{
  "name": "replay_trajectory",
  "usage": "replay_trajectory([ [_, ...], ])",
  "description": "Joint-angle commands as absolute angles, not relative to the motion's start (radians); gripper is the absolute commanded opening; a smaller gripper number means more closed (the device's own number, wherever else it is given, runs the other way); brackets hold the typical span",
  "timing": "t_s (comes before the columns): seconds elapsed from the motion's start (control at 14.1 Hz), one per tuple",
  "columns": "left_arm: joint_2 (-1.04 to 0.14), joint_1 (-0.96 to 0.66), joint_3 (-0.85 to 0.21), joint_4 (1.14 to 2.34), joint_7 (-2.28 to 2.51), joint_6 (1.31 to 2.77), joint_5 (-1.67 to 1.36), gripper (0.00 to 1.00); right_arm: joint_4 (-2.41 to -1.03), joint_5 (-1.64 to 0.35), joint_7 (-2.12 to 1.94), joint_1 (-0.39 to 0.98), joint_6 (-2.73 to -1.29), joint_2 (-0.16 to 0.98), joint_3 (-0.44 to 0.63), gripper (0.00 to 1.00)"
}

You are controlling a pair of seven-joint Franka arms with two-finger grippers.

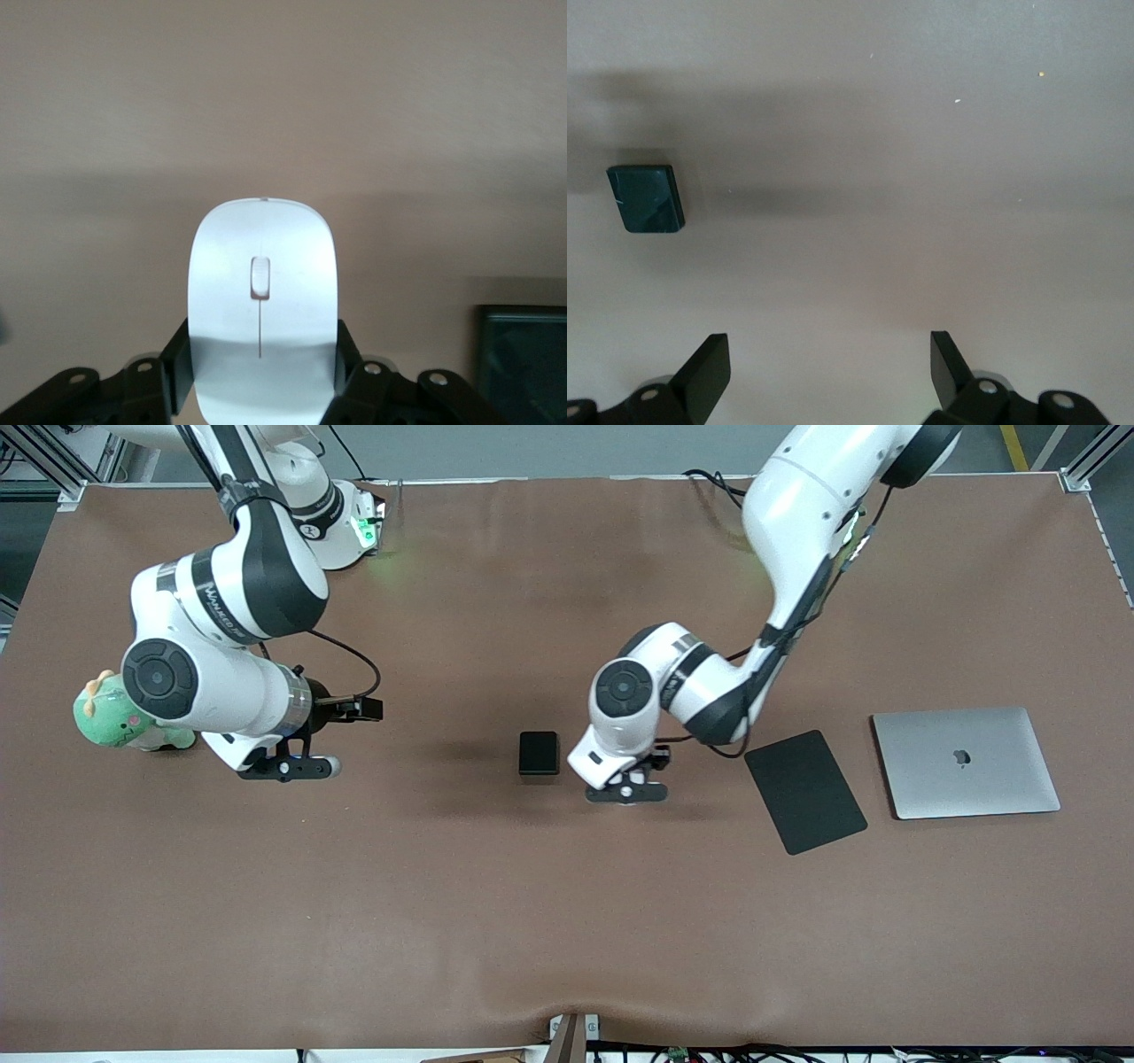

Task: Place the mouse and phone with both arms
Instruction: 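Carry the mouse onto the black pad while the right gripper grasps the phone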

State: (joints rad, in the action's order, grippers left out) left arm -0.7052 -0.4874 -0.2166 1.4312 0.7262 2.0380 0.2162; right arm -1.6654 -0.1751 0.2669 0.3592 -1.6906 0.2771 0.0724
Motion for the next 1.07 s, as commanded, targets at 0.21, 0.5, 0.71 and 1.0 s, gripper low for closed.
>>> replay_trajectory([
  [0.21,-0.582,-0.332,-0.224,1.518,0.638,1.924,0.241,0.0,-1.666,-0.193,0.348,0.44,-1.772,0.33,0.077,1.0],
  [0.5,-0.531,-0.203,-0.229,1.591,0.525,1.927,0.256,0.0,-1.666,-0.198,0.428,0.503,-1.844,0.385,0.078,1.0],
  [0.71,-0.479,-0.114,-0.23,1.67,0.491,1.948,0.256,0.0,-1.666,-0.198,0.486,0.554,-1.926,0.429,0.077,1.0],
  [1.0,-0.463,-0.039,-0.23,1.689,0.428,1.962,0.256,0.0,-1.686,-0.206,0.551,0.618,-2.071,0.497,0.077,1.0],
])
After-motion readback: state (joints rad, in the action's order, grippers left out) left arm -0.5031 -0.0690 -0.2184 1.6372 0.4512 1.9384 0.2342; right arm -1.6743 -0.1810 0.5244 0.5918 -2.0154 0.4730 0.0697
